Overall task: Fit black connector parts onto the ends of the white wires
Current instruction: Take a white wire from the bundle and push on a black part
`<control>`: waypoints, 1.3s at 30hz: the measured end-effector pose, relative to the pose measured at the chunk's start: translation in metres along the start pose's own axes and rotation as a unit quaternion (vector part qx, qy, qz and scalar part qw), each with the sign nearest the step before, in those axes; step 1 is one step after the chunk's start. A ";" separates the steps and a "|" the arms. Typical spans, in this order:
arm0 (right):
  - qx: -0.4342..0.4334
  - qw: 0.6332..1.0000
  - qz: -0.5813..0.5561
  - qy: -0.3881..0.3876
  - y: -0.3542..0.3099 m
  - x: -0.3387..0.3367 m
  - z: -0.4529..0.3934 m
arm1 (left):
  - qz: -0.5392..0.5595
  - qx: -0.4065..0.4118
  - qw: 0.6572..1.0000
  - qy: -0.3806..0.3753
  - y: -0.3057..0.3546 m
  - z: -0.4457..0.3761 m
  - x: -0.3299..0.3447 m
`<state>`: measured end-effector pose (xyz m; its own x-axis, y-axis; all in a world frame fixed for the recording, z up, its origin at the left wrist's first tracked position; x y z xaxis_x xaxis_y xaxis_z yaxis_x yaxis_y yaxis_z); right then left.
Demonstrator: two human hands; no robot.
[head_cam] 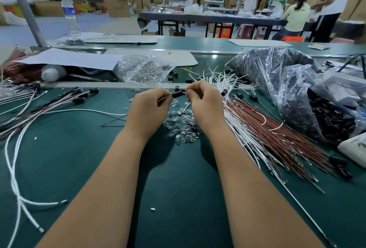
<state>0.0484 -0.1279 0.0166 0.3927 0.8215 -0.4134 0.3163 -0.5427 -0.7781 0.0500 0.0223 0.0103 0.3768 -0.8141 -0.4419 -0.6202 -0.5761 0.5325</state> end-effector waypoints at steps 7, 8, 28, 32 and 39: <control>-0.026 0.999 0.024 -0.019 -0.003 0.001 0.003 | 0.025 -0.001 0.999 -0.034 -0.001 0.001 0.005; -0.028 0.999 0.023 -0.018 -0.004 0.001 0.003 | 0.032 -0.010 0.999 -0.037 -0.002 0.001 0.006; -0.044 0.997 0.046 0.031 -0.007 0.003 0.003 | 0.183 -0.155 0.970 -0.045 -0.003 0.004 0.010; -0.069 0.994 0.076 0.032 -0.010 0.005 0.007 | 0.166 -0.158 0.972 -0.048 -0.001 0.004 0.008; -0.086 0.994 0.061 0.040 -0.010 0.003 0.010 | 0.152 -0.153 0.975 -0.054 -0.002 0.000 0.005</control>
<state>0.0381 -0.1183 0.0187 0.5015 0.7357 -0.4552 0.4023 -0.6641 -0.6302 0.0530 0.0195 0.0073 0.1228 -0.9478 -0.2941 -0.4512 -0.3173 0.8341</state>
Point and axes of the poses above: each hand's wrist, its own z-axis away from the middle knuckle, its own x-axis out of the palm, y = z × x, the point moved 3 cm from there along -z, towards the middle knuckle, and after that the axes turned 6 degrees about z, right-handed, at the moved point
